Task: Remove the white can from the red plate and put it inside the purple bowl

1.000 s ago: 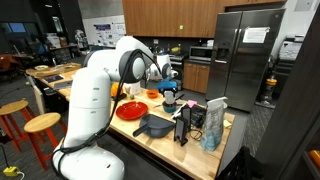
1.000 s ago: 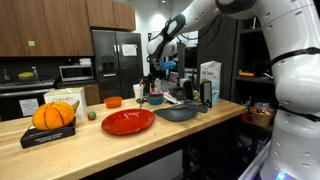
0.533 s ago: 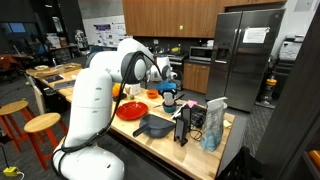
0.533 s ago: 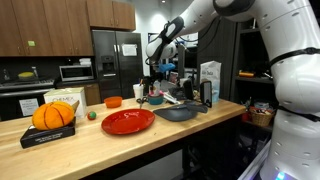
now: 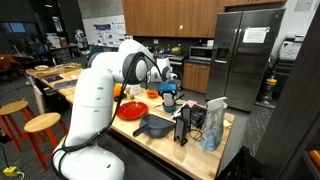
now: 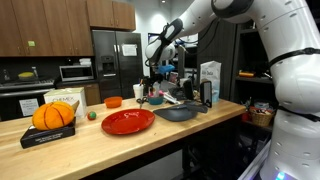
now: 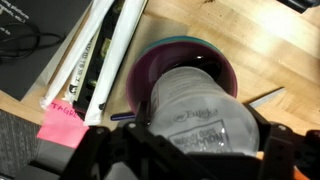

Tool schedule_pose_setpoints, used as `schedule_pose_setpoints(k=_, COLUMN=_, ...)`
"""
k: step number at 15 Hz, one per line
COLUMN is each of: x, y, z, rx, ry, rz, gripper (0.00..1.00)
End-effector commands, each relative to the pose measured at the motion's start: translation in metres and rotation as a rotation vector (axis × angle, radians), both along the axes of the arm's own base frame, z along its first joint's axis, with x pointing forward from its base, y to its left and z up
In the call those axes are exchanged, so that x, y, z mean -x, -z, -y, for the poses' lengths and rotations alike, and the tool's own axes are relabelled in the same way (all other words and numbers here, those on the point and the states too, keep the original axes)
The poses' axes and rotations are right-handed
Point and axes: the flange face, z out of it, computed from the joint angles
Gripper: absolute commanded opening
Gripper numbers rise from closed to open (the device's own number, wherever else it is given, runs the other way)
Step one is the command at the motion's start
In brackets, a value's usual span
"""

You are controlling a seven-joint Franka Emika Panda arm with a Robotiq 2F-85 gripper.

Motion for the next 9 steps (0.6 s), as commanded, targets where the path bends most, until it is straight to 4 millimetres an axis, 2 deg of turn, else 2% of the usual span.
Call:
schedule_pose_setpoints(k=1, x=-0.0049, y=-0.0038, z=0.0023, rx=-0.013, ry=-0.002, rz=0.012, gripper=0.62)
schedule_pose_setpoints(k=4, x=-0.0049, y=-0.0037, z=0.0021, rx=-0.014, ry=0.001, rz=0.009, gripper=0.62)
schedule_pose_setpoints(k=5, x=-0.0047, y=-0.0037, z=0.0022, rx=-0.012, ry=0.003, rz=0.006, gripper=0.97)
schedule_pose_setpoints(k=9, x=-0.0038, y=-0.0031, z=0.0023, rx=-0.011, ry=0.002, rz=0.002, gripper=1.00)
